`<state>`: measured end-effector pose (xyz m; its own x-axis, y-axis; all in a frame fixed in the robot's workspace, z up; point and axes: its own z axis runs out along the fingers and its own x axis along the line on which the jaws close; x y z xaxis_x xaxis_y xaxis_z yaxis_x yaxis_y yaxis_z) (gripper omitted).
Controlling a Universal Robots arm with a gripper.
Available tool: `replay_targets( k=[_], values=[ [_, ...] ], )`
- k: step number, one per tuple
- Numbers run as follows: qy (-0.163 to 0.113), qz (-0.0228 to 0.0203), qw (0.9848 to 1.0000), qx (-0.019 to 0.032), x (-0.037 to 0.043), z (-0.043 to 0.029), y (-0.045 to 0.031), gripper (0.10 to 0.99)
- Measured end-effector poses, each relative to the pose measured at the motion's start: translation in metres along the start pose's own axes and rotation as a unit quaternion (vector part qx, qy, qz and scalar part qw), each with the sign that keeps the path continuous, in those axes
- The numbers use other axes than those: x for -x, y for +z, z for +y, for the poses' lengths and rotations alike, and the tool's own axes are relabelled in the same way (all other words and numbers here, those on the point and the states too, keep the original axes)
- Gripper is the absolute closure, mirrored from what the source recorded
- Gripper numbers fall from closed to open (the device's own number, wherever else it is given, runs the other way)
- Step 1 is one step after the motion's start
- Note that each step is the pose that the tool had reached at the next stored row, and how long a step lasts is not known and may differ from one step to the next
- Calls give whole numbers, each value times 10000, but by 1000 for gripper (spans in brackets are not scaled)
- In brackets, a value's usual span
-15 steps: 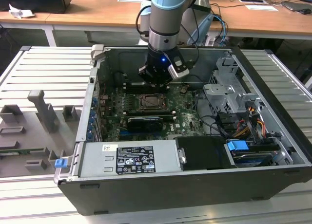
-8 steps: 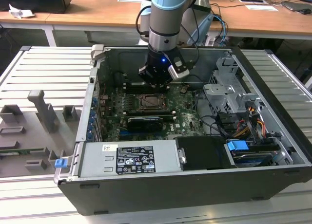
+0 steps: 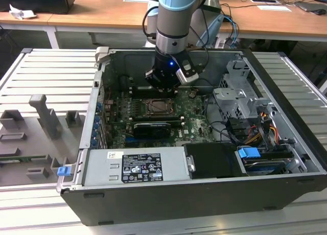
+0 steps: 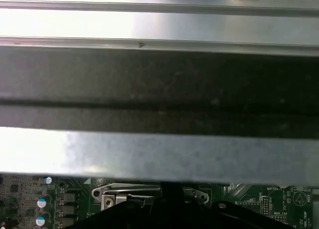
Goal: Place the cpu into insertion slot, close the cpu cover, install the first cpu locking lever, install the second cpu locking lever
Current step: 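Install the second cpu locking lever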
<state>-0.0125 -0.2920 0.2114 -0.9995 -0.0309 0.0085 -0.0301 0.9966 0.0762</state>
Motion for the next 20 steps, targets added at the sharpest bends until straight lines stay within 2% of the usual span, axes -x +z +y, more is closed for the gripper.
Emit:
replay_targets(
  k=[9, 12, 15, 18, 20],
  values=[
    [0, 0, 10000, -3, -1, -16, -2, 980],
    [0, 0, 10000, -3, -1, -11, -64, 980],
    [0, 0, 10000, -4, -2, -3, -169, 980],
    [-1, 0, 10000, -3, -3, 2, -242, 980],
    [0, 0, 10000, -4, -7, -26, -245, 980]
  ],
)
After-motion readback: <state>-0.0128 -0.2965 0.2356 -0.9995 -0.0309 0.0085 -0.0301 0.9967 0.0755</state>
